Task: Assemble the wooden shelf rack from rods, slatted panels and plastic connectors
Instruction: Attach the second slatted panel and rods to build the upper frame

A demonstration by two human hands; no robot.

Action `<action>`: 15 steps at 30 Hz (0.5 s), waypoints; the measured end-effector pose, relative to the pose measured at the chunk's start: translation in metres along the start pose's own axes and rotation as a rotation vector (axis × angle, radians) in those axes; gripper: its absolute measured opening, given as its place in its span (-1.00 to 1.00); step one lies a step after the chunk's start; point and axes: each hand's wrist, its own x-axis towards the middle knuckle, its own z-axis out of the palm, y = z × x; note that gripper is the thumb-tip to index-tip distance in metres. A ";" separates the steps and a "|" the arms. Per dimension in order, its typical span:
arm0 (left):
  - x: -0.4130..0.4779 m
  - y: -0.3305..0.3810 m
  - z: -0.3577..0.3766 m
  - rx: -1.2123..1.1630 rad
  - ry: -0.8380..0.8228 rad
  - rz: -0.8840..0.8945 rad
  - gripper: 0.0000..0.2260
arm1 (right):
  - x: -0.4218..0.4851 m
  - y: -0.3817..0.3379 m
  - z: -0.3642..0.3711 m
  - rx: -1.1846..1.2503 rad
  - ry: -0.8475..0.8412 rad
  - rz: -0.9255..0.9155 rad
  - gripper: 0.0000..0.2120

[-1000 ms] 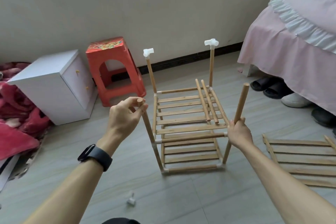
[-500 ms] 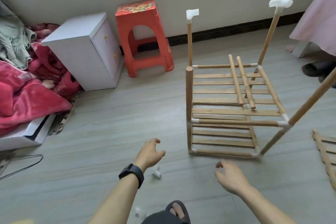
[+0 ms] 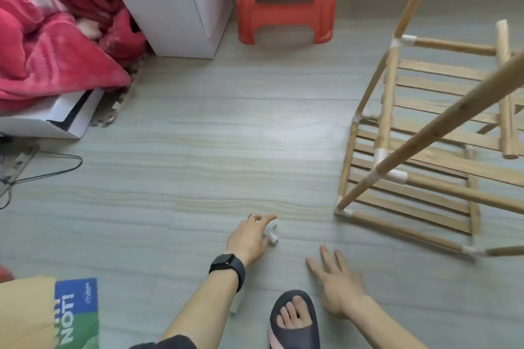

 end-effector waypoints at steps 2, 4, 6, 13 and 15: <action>0.009 -0.001 0.001 0.002 0.035 0.018 -0.72 | 0.001 0.002 -0.001 0.037 0.005 -0.007 -0.23; 0.014 0.001 0.003 -0.128 0.070 -0.010 -0.85 | 0.001 0.005 -0.009 0.129 0.039 -0.041 -0.31; 0.016 0.005 0.002 -0.411 0.035 -0.073 -0.90 | 0.002 0.004 -0.024 0.373 0.177 -0.069 -0.31; -0.003 0.024 -0.017 -0.891 -0.251 -0.087 -0.80 | -0.006 -0.031 -0.065 0.869 0.430 -0.127 -0.68; -0.014 0.016 -0.021 -0.883 -0.208 -0.130 -0.80 | -0.011 -0.038 -0.068 0.861 0.462 -0.087 -0.76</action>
